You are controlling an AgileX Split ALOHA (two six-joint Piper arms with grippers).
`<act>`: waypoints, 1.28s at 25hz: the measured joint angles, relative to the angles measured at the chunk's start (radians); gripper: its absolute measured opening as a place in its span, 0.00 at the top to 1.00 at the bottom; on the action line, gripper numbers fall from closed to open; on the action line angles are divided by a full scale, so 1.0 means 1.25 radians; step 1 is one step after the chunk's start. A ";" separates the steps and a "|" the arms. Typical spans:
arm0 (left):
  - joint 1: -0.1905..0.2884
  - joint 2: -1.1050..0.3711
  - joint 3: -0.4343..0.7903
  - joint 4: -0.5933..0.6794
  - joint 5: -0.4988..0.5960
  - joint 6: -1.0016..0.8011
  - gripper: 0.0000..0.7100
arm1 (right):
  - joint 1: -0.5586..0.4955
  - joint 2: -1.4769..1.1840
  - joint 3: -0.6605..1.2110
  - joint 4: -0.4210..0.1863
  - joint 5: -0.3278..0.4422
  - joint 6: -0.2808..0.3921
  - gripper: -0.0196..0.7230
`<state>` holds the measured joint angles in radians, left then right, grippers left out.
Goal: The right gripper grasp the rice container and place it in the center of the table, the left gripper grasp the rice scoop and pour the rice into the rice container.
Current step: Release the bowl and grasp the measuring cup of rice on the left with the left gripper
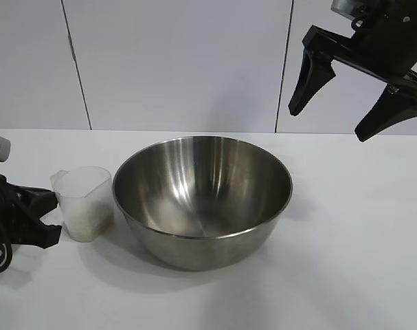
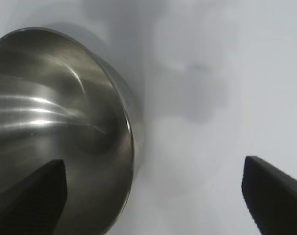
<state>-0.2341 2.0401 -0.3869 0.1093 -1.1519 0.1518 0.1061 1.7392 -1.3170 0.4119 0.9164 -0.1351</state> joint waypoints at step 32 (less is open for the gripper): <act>0.000 0.078 -0.105 -0.040 0.001 -0.001 0.40 | 0.000 0.000 0.000 0.000 0.002 0.002 0.08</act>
<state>-0.2341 2.1374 -0.5179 0.0594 -1.1509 0.1507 0.1061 1.7392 -1.3170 0.4119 0.9184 -0.1320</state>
